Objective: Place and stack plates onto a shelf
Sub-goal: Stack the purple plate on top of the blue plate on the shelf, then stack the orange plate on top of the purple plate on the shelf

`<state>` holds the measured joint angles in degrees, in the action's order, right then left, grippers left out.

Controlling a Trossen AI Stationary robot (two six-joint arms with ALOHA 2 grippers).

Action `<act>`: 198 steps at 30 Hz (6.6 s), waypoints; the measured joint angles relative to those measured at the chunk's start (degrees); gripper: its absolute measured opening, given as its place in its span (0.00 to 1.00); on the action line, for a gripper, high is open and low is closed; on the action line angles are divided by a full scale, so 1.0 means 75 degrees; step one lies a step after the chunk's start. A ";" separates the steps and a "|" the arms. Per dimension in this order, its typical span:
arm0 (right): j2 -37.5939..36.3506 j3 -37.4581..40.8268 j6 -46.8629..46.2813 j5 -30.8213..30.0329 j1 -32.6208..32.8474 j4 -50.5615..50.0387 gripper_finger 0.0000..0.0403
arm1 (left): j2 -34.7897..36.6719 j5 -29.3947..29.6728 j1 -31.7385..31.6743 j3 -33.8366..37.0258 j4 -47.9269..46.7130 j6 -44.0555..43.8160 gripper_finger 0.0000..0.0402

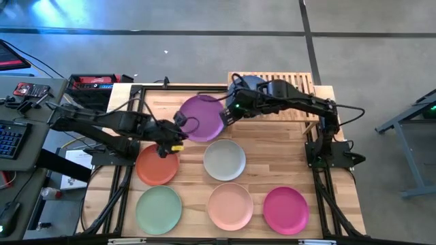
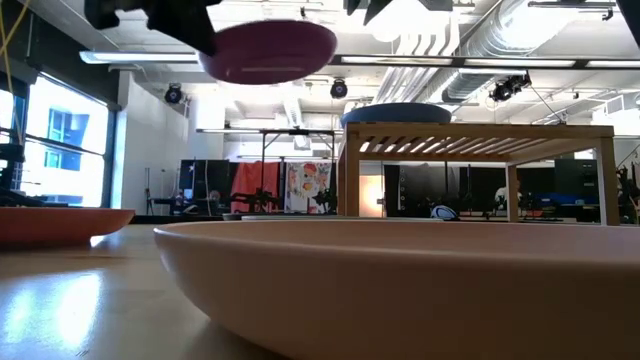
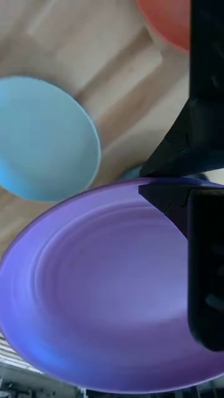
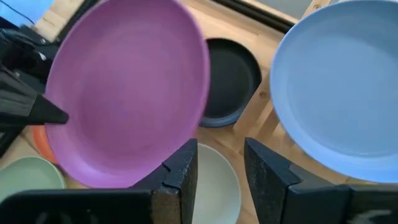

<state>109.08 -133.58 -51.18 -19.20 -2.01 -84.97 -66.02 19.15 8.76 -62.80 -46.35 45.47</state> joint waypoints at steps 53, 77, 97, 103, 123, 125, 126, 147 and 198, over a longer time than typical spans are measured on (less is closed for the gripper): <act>0.1028 -0.0009 0.0149 -0.0007 -0.0250 -0.0445 0.00 | -0.0982 0.0625 0.0320 -0.0053 0.0813 0.0333 0.02; 0.0999 -0.0006 0.0314 0.0111 -0.0437 -0.0674 0.00 | -0.0846 0.1358 0.0388 -0.0059 0.0826 -0.2401 0.27; -0.0123 -0.0013 0.2872 0.0657 -0.2634 -0.0673 0.00 | -0.0490 0.2948 0.0387 -0.0062 0.1182 -0.3377 0.27; -0.0236 -0.0023 0.4078 0.1820 -0.3788 -0.0670 0.00 | -0.0558 0.2643 0.0291 -0.0061 0.1394 -0.3390 0.27; -0.0176 -0.0023 0.7555 0.5819 -0.7012 -0.0671 0.00 | -0.0551 0.2472 -0.0449 -0.0056 0.1373 -0.5277 0.28; -0.0088 -0.0023 0.7575 0.5831 -0.7155 -0.0671 0.00 | -0.0551 0.2466 -0.0520 -0.0056 0.1373 -0.5496 0.28; -0.0038 -0.0023 0.7615 0.5832 -0.7201 -0.0671 0.00 | -0.0551 0.2471 -0.0539 -0.0056 0.1376 -0.5593 0.28; 0.0364 0.0959 0.7852 0.5639 -0.7056 -0.0676 0.00 | -0.0551 0.2274 -0.1037 -0.0056 0.1403 -0.6594 0.28; -0.0543 0.1174 0.7296 0.5243 -0.6322 -0.0672 0.19 | -0.0726 0.0421 -0.1062 -0.0056 -0.0901 -1.1461 0.27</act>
<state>105.01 -124.77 3.54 20.12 -49.42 -90.01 -71.47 22.31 0.80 -63.22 -53.11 -40.49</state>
